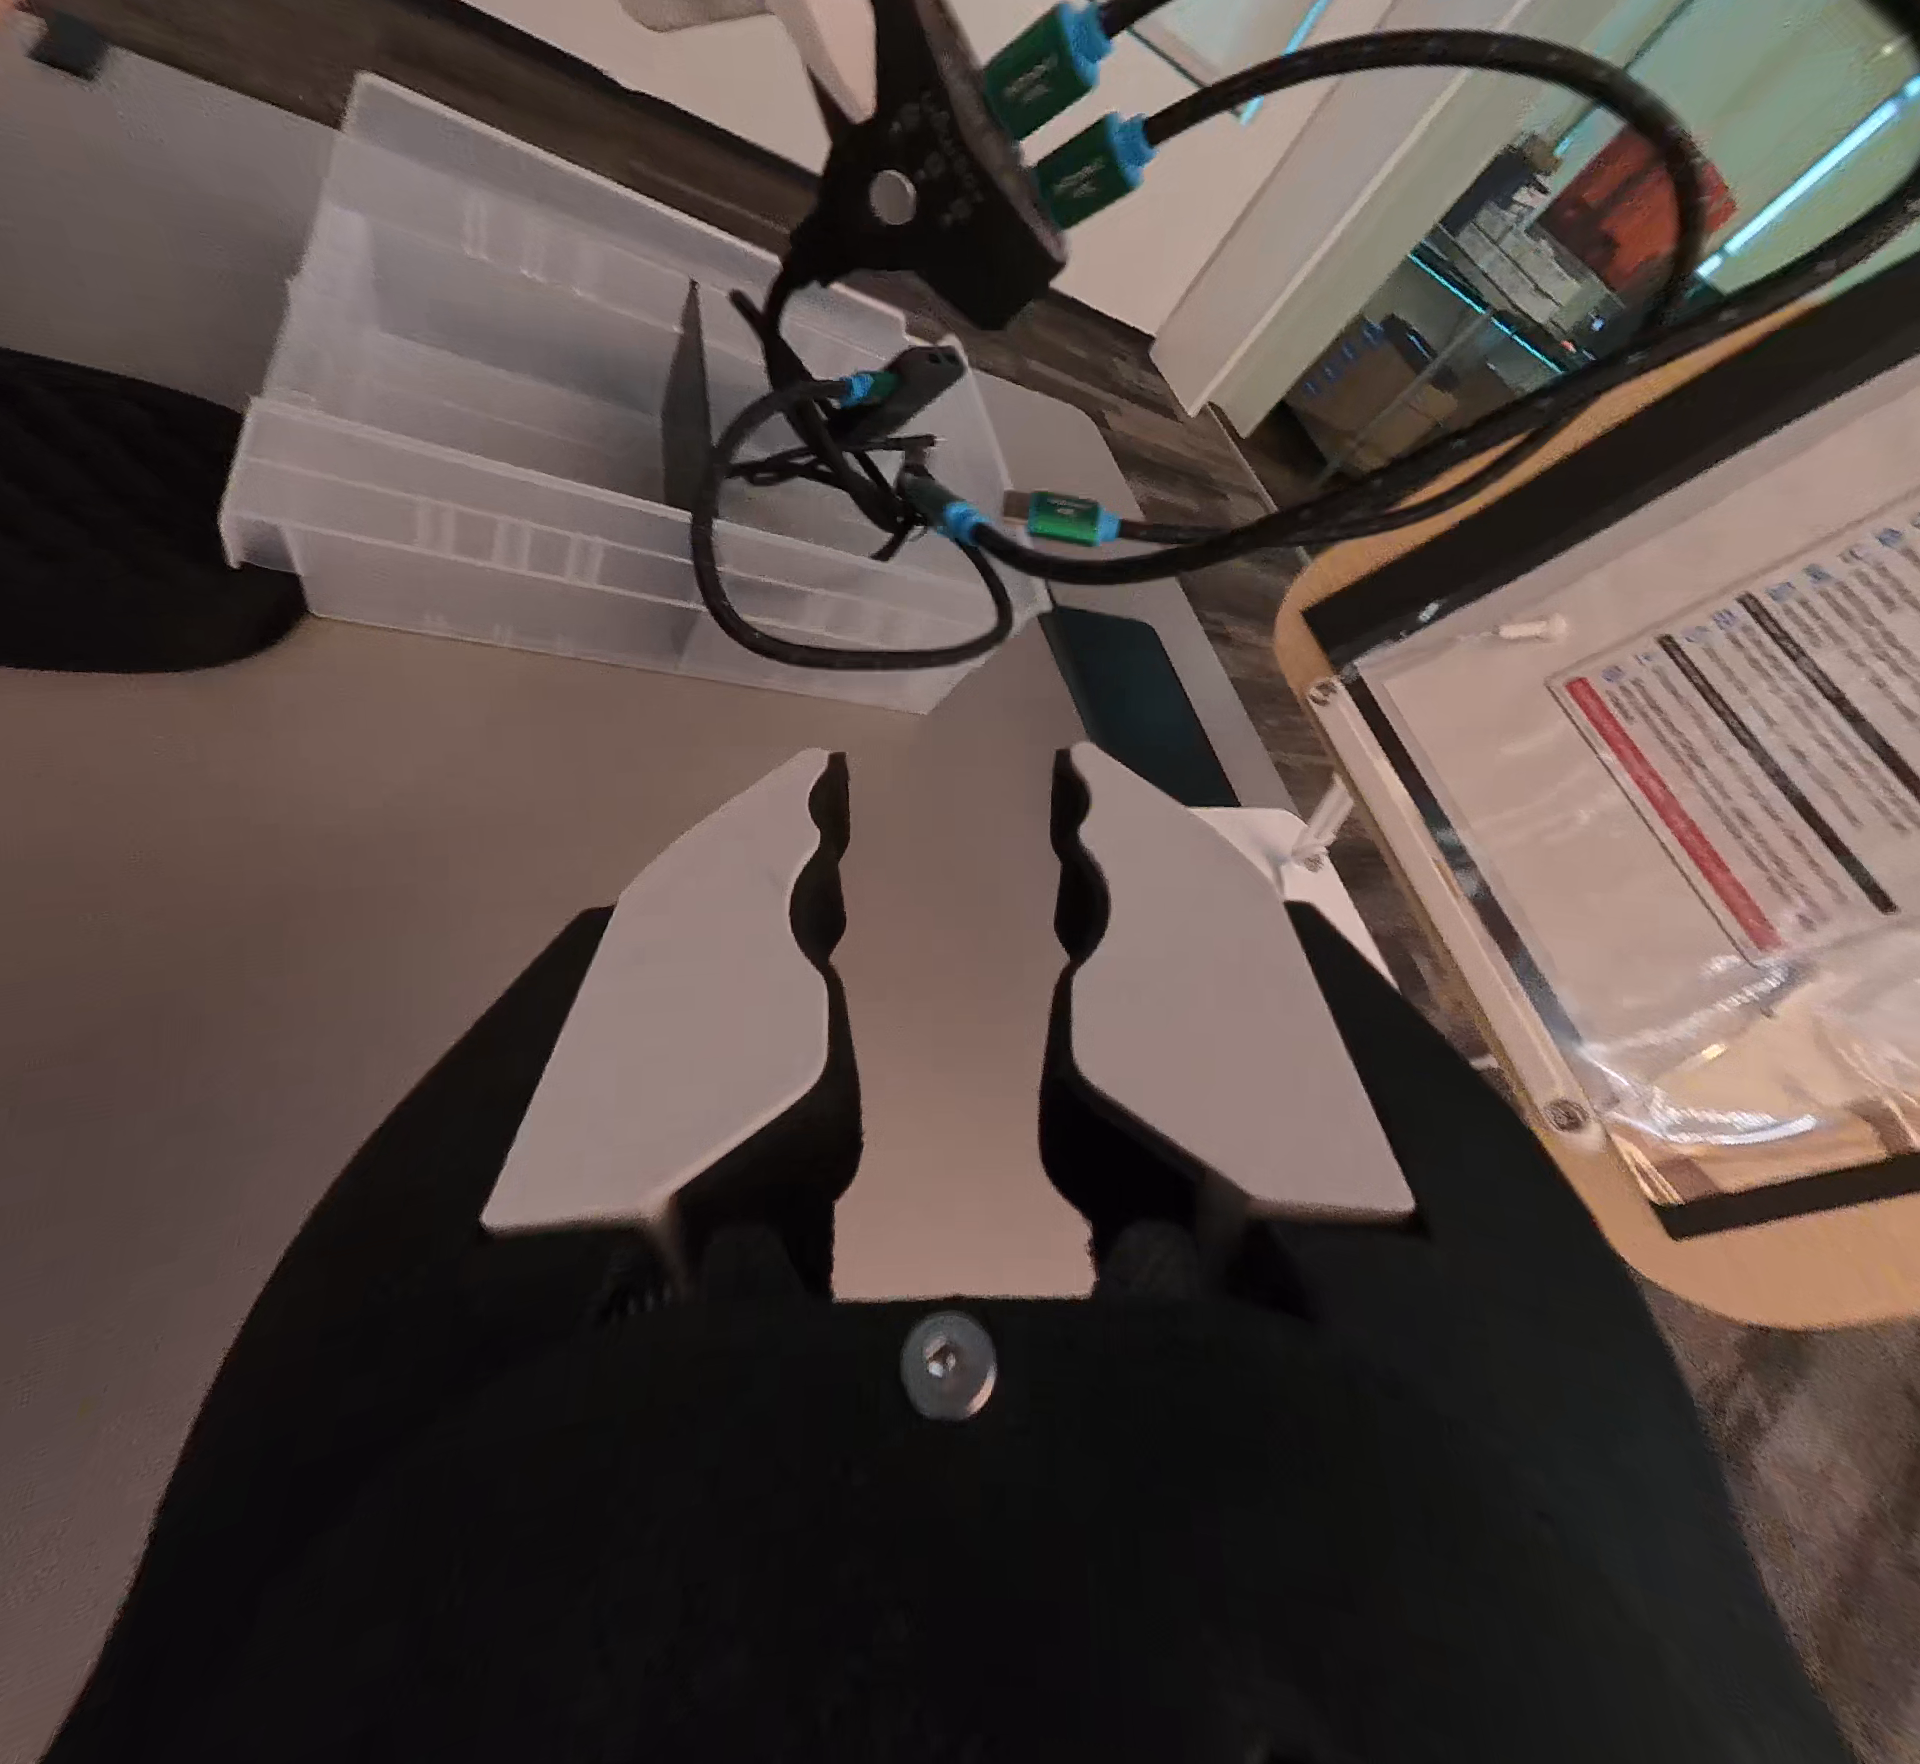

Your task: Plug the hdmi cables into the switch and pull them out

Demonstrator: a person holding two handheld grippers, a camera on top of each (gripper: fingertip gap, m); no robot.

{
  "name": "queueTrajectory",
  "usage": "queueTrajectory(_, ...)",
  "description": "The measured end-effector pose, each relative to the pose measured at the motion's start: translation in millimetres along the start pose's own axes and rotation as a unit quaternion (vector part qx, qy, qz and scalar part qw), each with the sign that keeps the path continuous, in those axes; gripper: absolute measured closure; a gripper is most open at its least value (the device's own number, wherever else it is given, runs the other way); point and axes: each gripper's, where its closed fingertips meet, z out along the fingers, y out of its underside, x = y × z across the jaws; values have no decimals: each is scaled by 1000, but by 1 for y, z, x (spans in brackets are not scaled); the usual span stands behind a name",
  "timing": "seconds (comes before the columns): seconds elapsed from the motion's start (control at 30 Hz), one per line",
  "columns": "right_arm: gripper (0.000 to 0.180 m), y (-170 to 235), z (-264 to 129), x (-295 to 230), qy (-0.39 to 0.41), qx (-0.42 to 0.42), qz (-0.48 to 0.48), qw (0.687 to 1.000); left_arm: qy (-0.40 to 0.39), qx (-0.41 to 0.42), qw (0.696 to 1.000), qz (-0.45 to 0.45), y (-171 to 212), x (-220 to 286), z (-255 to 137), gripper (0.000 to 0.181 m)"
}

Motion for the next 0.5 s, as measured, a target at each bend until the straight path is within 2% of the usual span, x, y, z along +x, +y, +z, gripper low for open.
queueTrajectory(0.3,142,-3,12,-19,-25,3,-14,1000,-5,103,995,-7,-31,2,-36,162)
queueTrajectory(0.5,143,-25,16,-41,-75,61,26,995,-24,130,991,24,-46,13,-48,162)
